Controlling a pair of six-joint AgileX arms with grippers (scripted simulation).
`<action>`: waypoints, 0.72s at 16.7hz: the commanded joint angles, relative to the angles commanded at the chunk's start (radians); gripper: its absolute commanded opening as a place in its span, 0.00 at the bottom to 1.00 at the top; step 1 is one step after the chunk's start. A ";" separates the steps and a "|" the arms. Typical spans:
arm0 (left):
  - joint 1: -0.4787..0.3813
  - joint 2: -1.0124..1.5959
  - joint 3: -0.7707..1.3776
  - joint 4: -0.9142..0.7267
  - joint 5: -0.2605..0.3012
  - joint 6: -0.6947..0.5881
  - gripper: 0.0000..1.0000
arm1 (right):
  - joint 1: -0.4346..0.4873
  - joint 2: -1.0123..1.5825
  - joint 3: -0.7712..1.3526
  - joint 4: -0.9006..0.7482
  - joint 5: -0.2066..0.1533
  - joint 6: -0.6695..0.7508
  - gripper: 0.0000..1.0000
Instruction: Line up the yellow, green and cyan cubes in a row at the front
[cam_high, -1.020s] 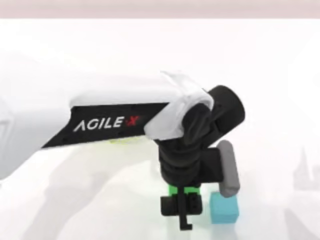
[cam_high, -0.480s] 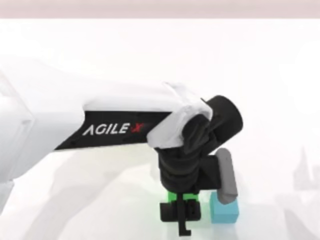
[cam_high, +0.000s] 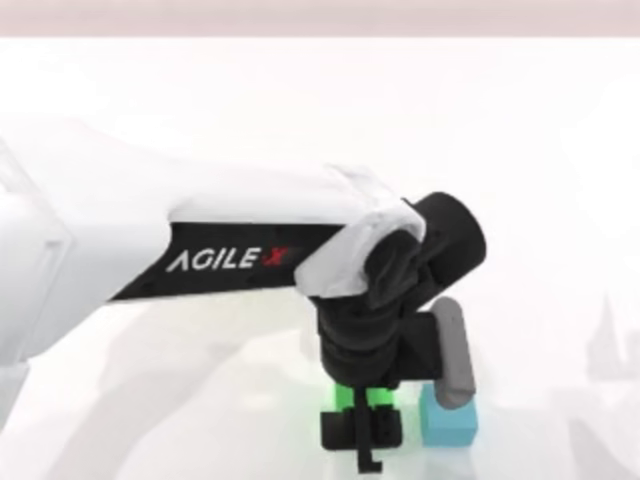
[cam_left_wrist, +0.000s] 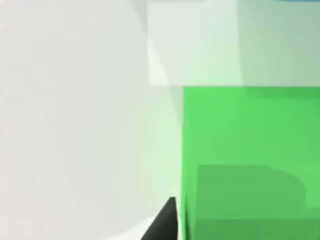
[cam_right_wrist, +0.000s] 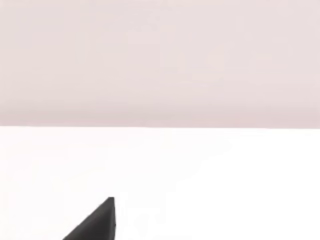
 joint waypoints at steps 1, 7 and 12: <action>0.000 0.000 0.000 0.000 0.000 0.000 0.90 | 0.000 0.000 0.000 0.000 0.000 0.000 1.00; 0.000 0.000 0.000 0.000 0.000 0.000 1.00 | 0.000 0.000 0.000 0.000 0.000 0.000 1.00; 0.001 -0.002 0.003 -0.004 0.000 0.001 1.00 | 0.000 0.000 0.000 0.000 0.000 0.000 1.00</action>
